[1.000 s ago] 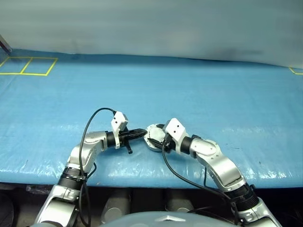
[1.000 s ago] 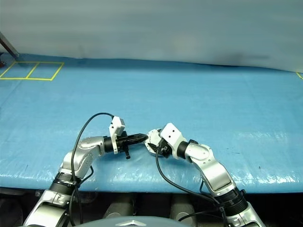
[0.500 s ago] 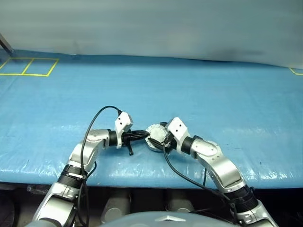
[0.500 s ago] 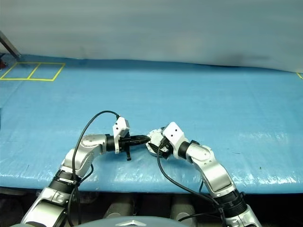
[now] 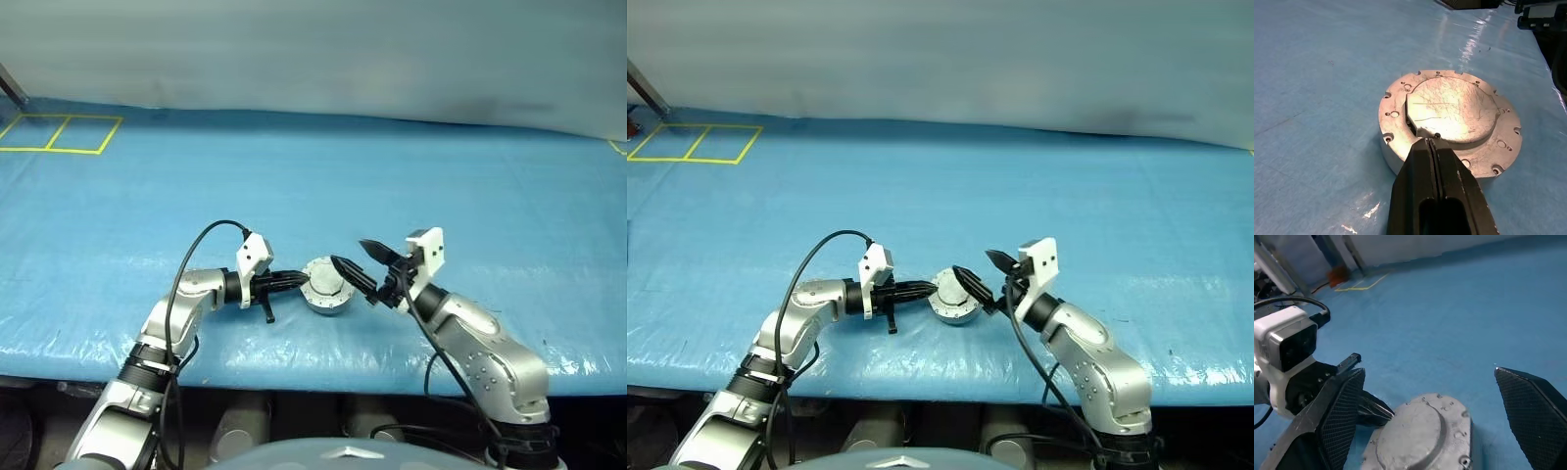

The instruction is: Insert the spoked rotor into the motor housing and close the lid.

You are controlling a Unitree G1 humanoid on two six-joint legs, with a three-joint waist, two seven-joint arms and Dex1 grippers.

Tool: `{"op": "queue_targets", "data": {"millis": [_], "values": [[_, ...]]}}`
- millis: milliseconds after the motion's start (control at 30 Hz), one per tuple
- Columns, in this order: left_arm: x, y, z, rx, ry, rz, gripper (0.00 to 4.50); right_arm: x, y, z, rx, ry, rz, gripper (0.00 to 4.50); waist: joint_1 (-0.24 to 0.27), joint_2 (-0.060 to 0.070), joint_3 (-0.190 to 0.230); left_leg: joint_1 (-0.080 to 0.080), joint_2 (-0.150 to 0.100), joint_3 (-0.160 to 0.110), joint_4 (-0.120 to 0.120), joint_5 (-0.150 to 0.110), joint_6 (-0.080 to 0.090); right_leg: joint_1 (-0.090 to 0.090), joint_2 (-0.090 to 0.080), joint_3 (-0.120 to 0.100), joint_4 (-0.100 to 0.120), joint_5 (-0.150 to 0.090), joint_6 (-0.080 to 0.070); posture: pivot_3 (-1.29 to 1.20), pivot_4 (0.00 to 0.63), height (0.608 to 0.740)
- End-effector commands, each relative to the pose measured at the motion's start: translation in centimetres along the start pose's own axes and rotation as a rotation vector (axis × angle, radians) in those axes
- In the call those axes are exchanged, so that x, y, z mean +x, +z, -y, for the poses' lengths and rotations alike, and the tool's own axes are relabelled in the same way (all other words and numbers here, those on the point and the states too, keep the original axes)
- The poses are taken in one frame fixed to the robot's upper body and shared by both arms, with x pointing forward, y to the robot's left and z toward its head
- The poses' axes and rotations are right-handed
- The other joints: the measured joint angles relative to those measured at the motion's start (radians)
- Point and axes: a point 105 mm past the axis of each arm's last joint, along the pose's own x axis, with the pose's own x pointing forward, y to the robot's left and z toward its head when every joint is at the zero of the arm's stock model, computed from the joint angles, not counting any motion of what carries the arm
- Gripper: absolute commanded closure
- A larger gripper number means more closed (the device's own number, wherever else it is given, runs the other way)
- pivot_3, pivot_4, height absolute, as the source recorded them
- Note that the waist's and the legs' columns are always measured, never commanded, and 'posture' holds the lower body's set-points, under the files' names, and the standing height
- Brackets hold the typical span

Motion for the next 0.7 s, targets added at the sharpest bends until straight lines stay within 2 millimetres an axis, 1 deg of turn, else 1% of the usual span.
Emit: {"op": "queue_targets", "data": {"millis": [33,100,167,267,300,500,633,700], "values": [[0.4,-1.6,0.4,-0.033,-0.007,-0.047,4.5,-1.4,-0.9,1.0,0.228,-0.037,0.01,0.02,0.0,0.001,0.0,0.0,0.0,0.0,0.0,0.0,0.0,0.0,0.0,0.0,0.0,0.0,0.0,0.0,0.15,0.74],[0.5,-1.6,0.5,-0.033,-0.007,-0.042,4.5,-2.0,-1.6,1.3,0.365,-0.037,0.014,0.02,0.001,0.001,0.0,0.0,0.0,0.0,0.0,0.0,0.0,0.0,0.0,0.0,0.0,0.0,-0.001,0.0,0.15,0.74],[0.5,-1.7,0.5,-0.034,-0.006,-0.041,4.5,-2.3,-2.5,1.4,0.442,-0.037,-0.005,0.02,0.0,0.003,0.0,0.0,0.0,0.0,0.0,0.0,0.0,0.0,0.0,0.0,0.0,-0.001,-0.001,0.0,0.15,0.74],[0.4,-1.9,0.5,-0.035,-0.002,-0.042,4.5,-2.5,-3.7,2.0,0.581,-0.06,0.002,0.02,-0.001,0.004,0.0,0.0,0.0,0.0,0.0,0.0,0.0,0.0,-0.001,0.0,0.0,-0.001,-0.001,0.0,0.15,0.74],[0.4,-1.9,0.5,-0.034,0.001,-0.043,4.5,-2.3,-4.2,1.8,0.62,-0.054,-0.008,0.02,-0.001,0.004,0.0,0.0,0.0,0.0,0.0,0.0,0.0,0.0,-0.001,-0.001,0.0,-0.001,-0.001,0.0,0.15,0.74],[0.1,-1.9,0.3,-0.027,0.017,-0.043,4.5,-1.2,-6.1,0.9,0.722,-0.034,-0.059,0.02,-0.003,0.004,0.0,0.0,0.0,0.0,0.0,0.0,0.0,0.0,-0.001,-0.001,0.0,-0.001,-0.001,0.0,0.15,0.74],[0.1,-1.9,0.2,-0.024,0.023,-0.045,4.5,-0.6,-6.3,0.1,0.742,0.001,-0.072,0.02,-0.004,0.004,-0.001,0.0,0.0,0.0,0.0,0.0,0.0,0.0,0.0,-0.001,0.0,-0.001,-0.001,0.0,0.15,0.74],[0.1,-1.9,0.2,-0.021,0.026,-0.045,4.5,-0.5,-6.4,-0.2,0.749,0.009,-0.075,0.4,-0.004,0.005,-0.001,0.0,0.0,0.0,0.0,0.0,0.0,0.0,0.0,-0.001,0.001,-0.001,-0.001,0.0,0.15,0.74]]}}
